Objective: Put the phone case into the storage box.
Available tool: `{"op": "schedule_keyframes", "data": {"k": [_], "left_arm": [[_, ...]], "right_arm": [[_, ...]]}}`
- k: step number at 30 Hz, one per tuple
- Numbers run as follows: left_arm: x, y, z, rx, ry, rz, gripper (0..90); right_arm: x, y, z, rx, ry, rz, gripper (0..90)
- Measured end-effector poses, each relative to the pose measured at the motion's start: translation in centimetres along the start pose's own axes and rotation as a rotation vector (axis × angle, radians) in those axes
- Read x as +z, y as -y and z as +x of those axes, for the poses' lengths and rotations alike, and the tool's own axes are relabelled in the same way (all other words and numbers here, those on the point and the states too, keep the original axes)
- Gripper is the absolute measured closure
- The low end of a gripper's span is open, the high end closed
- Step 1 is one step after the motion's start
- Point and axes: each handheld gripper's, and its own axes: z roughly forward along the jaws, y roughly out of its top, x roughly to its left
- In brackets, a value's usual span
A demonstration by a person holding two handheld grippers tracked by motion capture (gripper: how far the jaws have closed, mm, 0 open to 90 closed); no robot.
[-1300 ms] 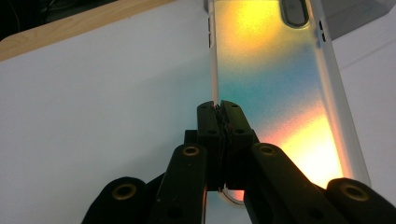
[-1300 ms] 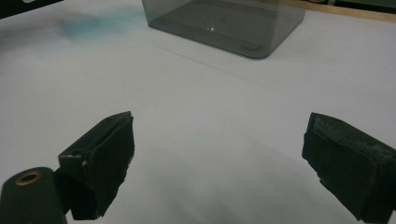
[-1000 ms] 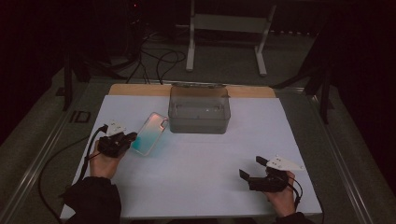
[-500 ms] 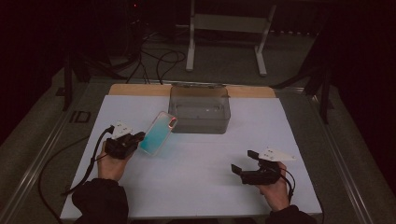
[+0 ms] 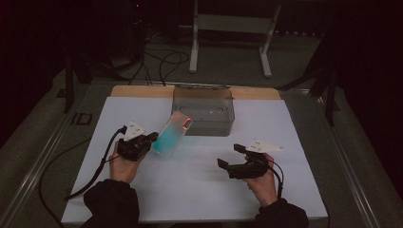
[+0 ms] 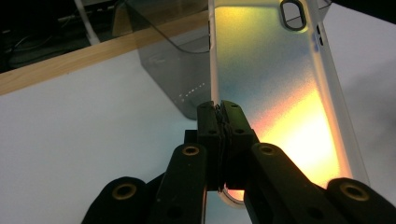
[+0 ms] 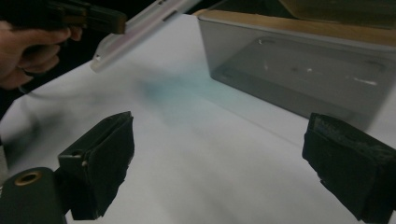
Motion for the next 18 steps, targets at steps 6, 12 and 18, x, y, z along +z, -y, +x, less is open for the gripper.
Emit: {"op": "schedule_keyframes", "data": {"k": [6, 12, 18], "left_arm": [[0.1, -0.6, -0.8, 0.03, 0.001, -0.002, 89.1], [0.1, -1.2, -1.5, 0.033, 0.007, -0.029, 89.2], [0.1, -1.6, -2.3, 0.037, 0.018, -0.046, 89.2]], "right_arm": [[1.6, -1.2, 0.9, -0.003, -0.028, -0.003, 9.5], [3.0, -2.1, 1.8, -0.008, -0.06, -0.015, 14.2], [4.3, -3.1, 2.3, 0.024, -0.069, -0.006, 12.7]]}}
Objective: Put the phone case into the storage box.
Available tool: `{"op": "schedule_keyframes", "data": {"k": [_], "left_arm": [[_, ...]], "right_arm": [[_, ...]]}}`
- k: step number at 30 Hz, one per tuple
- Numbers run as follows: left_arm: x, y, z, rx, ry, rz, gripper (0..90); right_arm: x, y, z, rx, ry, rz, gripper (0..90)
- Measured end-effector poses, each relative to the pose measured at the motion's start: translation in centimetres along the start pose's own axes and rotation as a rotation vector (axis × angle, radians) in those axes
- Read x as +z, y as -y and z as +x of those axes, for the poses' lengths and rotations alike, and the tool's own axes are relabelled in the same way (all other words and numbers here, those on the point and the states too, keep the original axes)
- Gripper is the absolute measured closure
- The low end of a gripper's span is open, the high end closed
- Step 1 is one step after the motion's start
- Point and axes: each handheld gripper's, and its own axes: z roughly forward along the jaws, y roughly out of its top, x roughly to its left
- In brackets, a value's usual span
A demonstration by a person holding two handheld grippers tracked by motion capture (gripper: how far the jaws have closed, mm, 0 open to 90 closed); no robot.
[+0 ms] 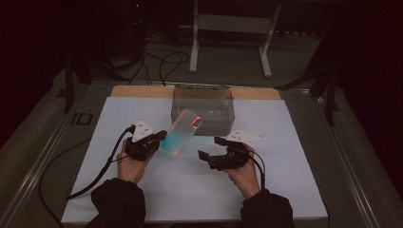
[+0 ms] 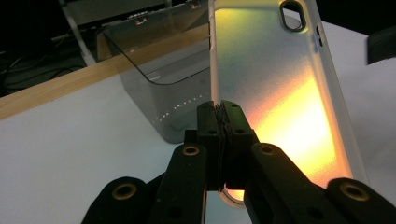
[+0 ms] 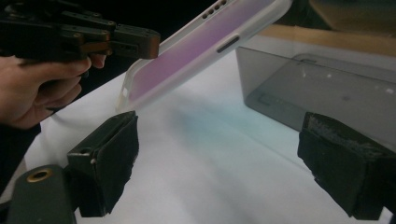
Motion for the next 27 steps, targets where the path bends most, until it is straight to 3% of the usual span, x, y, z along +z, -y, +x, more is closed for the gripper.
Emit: {"op": "schedule_keyframes", "data": {"k": [8, 18, 20, 25, 26, 27], "left_arm": [[0.2, -0.2, -0.8, 0.001, 0.017, -0.018, 89.1], [0.4, -0.4, -2.0, -0.002, 0.044, -0.04, 89.1], [0.5, -0.3, -2.3, -0.006, 0.052, -0.049, 89.1], [0.7, -0.2, -2.6, 0.001, 0.055, -0.042, 89.1], [0.7, -0.1, -2.7, -0.004, 0.055, -0.048, 89.1], [0.7, -0.1, -2.7, -0.004, 0.055, -0.048, 89.2]], "right_arm": [[1.2, -0.9, 0.5, 0.033, -0.002, 0.011, 13.3], [2.1, -1.4, 0.7, 0.126, -0.036, 0.003, 17.8], [2.3, -1.4, 0.6, 0.143, -0.082, -0.002, 33.8], [2.5, -1.5, 0.6, 0.165, -0.079, -0.021, 39.7], [2.5, -1.5, 0.5, 0.181, -0.079, -0.03, 49.8], [2.5, -1.5, 0.5, 0.181, -0.079, -0.03, 49.8]]}}
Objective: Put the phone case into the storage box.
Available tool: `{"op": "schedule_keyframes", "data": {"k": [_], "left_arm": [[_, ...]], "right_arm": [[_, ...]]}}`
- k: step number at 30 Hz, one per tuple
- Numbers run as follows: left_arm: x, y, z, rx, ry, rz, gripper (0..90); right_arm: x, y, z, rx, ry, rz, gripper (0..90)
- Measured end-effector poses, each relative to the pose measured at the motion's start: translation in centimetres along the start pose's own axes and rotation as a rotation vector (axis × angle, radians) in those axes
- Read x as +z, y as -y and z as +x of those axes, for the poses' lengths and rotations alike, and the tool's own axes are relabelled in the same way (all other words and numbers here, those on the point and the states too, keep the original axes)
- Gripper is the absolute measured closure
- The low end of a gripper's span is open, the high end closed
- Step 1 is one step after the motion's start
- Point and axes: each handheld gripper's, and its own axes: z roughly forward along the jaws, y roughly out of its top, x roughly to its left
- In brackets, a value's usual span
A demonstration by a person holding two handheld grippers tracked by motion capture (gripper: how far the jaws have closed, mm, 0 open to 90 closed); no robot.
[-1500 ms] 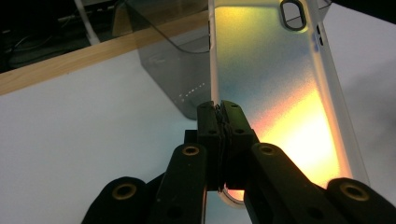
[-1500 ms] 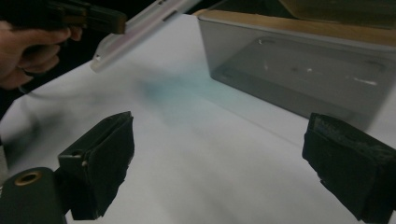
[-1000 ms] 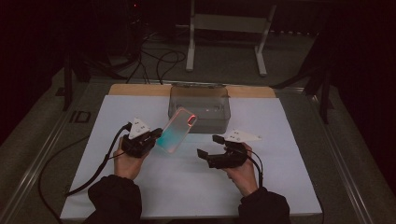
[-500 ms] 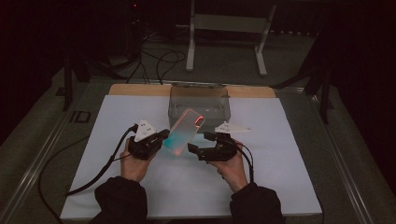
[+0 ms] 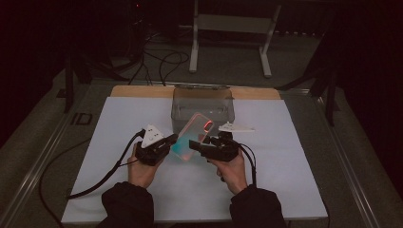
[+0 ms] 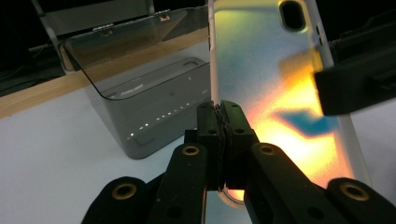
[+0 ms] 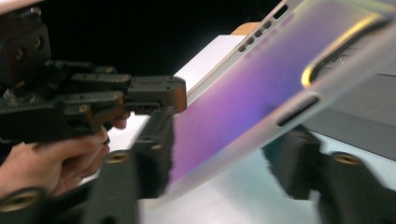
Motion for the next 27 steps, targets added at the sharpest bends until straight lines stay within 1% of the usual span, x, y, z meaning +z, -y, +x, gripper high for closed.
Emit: {"op": "schedule_keyframes", "data": {"k": [1, 2, 3, 5, 6, 8, 10, 12, 14, 16, 21, 23, 24, 27], "left_arm": [[0.0, 0.0, -0.1, -0.007, -0.005, -0.009, 89.2], [0.0, 0.0, -0.1, -0.007, -0.005, -0.009, 89.2], [0.0, 0.0, -0.2, -0.016, -0.01, -0.015, 89.2], [0.0, 0.1, -0.2, -0.022, -0.016, -0.019, 89.2], [0.0, 0.1, -0.3, -0.029, -0.019, -0.017, 89.2], [0.1, 0.2, -0.4, -0.032, -0.018, -0.016, 89.1], [0.1, 0.3, -0.4, -0.033, -0.018, -0.014, 89.0], [0.2, 0.4, -0.5, -0.034, -0.013, -0.01, 89.0], [0.3, 0.5, -0.8, -0.036, -0.006, -0.009, 89.0], [0.3, 0.5, -0.8, -0.039, -0.001, -0.005, 88.9], [0.3, 0.7, -1.0, -0.05, 0.007, -0.003, 88.4], [0.3, 0.8, -1.1, -0.047, 0.005, 0.002, 88.2], [0.4, 0.8, -1.1, -0.047, 0.011, 0.006, 88.0], [0.4, 0.7, -1.0, -0.043, 0.017, 0.007, 87.0]], "right_arm": [[-0.1, 0.0, -0.1, 0.013, -0.009, -0.013, 58.5], [-0.1, 0.0, -0.1, 0.013, -0.009, -0.013, 58.5], [-0.1, 0.0, 0.0, 0.025, -0.007, -0.023, 62.4], [-0.1, 0.0, 0.0, 0.033, -0.006, -0.025, 63.5], [-0.1, 0.0, 0.0, 0.048, -0.006, -0.029, 65.7], [-0.1, 0.0, 0.0, 0.072, 0.0, -0.026, 71.5], [-0.2, 0.0, 0.0, 0.093, 0.011, -0.025, 74.8], [-0.2, 0.0, 0.0, 0.1, 0.01, -0.029, 76.2], [-0.4, -0.1, -0.1, 0.171, 0.011, -0.037, 78.6], [-0.4, -0.2, -0.2, 0.199, 0.011, -0.045, 79.7], [-0.5, -0.2, -0.1, 0.209, 0.022, -0.064, 81.4], [-0.5, -0.2, -0.1, 0.209, 0.023, -0.062, 81.5], [-0.5, -0.2, -0.1, 0.209, 0.031, -0.049, 81.7], [-0.6, -0.2, -0.2, 0.209, 0.033, -0.043, 81.9]]}}
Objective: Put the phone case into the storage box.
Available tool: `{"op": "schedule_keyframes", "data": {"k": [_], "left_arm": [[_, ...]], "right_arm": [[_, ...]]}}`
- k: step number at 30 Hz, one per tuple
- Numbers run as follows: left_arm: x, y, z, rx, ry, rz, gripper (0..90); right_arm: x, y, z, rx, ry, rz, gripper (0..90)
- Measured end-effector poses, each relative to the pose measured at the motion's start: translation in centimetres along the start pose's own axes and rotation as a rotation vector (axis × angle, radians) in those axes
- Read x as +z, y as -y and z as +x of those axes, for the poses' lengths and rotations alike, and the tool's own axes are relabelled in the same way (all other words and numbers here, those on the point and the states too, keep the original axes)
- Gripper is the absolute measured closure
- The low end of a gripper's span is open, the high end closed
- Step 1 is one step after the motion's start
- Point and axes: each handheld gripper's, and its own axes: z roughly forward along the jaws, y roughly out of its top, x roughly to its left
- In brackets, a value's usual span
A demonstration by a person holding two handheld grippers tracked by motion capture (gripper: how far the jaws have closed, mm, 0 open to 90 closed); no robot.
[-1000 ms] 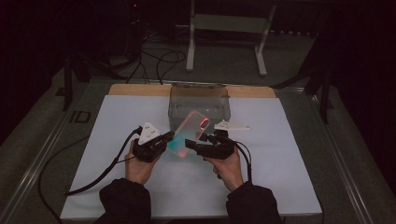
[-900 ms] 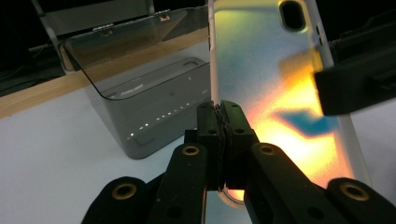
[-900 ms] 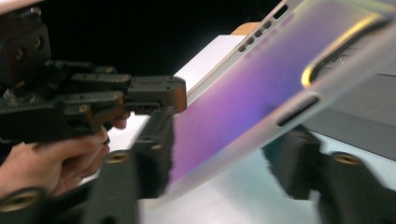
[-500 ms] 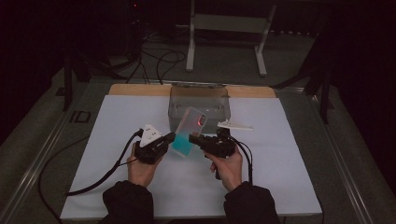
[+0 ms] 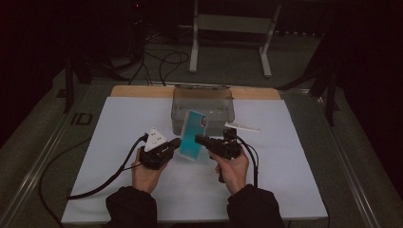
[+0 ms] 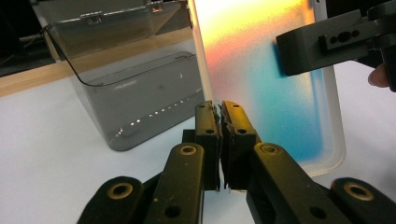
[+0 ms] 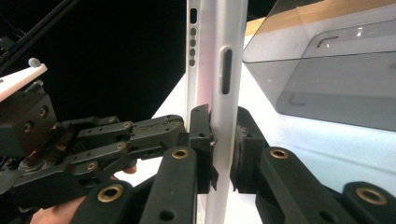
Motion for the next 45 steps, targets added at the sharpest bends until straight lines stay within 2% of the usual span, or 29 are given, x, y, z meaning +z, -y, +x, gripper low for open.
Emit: {"op": "schedule_keyframes", "data": {"k": [2, 3, 7, 11, 12, 13, 14, 15, 16, 17, 18, 19, 20, 24, 27, 33, 35, 41, 45], "left_arm": [[0.0, 0.0, 0.0, 0.004, 0.001, 0.0, 86.4], [-0.1, -0.1, 0.1, 0.007, 0.01, 0.001, 83.4], [-0.4, -0.2, 0.3, 0.007, 0.021, -0.004, 67.1], [-0.6, -0.4, 0.5, 0.001, -0.003, -0.013, 48.4], [-0.8, -0.4, 0.5, 0.004, -0.02, -0.021, 48.4], [-1.0, -0.5, 0.5, 0.001, -0.041, -0.036, 38.0], [-1.0, -0.5, 0.5, 0.001, -0.041, -0.036, 32.3], [-1.2, -0.5, 0.5, 0.007, -0.08, -0.04, 27.5], [-1.2, -0.5, 0.5, 0.007, -0.08, -0.04, 22.0], [-1.4, -0.6, 0.7, -0.002, -0.107, -0.039, 16.0], [-1.4, -0.6, 0.7, -0.002, -0.107, -0.039, 13.3], [-1.6, -0.6, 0.9, -0.005, -0.134, -0.033, 10.8], [-1.6, -0.6, 0.9, -0.005, -0.134, -0.033, 7.9], [-2.2, -0.5, 1.6, -0.032, -0.174, -0.038, 2.2], [-2.4, -0.5, 1.8, -0.026, -0.175, -0.029, 0.5], [-3.1, -0.2, 2.0, -0.016, -0.178, -0.044, 0.3], [-3.6, 0.1, 2.3, -0.017, -0.172, -0.051, 0.3], [-4.7, 0.9, 2.9, -0.003, -0.186, -0.062, 0.3], [-5.4, 1.5, 3.2, -0.008, -0.193, -0.069, 0.3]], "right_arm": [[0.0, 0.0, 0.0, 0.0, -0.001, 0.0, 81.9], [0.0, 0.0, 0.0, -0.003, -0.003, -0.001, 81.9], [-0.1, -0.1, 0.1, -0.017, 0.007, 0.009, 81.9], [-0.1, -0.1, 0.0, -0.019, 0.01, 0.011, 81.9], [-0.1, -0.1, 0.1, -0.02, 0.013, 0.012, 81.8], [-0.2, -0.1, 0.0, -0.017, 0.011, 0.015, 81.8], [-0.2, -0.1, 0.0, -0.017, 0.011, 0.015, 81.8], [-0.2, -0.2, 0.0, -0.018, 0.014, 0.017, 81.8], [-0.2, -0.2, 0.0, -0.018, 0.014, 0.017, 81.8], [-0.2, -0.2, 0.0, -0.023, 0.018, 0.025, 81.8], [-0.2, -0.2, 0.0, -0.023, 0.018, 0.025, 81.8], [-0.2, -0.2, -0.1, -0.031, 0.023, 0.032, 81.8], [-0.2, -0.2, -0.1, -0.031, 0.023, 0.032, 81.8], [-0.1, -0.2, 0.0, -0.041, 0.03, 0.044, 81.7], [-0.1, -0.3, 0.0, -0.042, 0.029, 0.049, 81.8], [-0.2, -0.4, 0.1, -0.056, 0.033, 0.05, 81.7], [-0.2, -0.5, 0.2, -0.07, 0.039, 0.058, 81.6], [-0.4, -0.7, 0.0, -0.071, 0.049, 0.062, 81.6], [-0.5, -0.9, 0.0, -0.07, 0.049, 0.069, 81.6]]}}
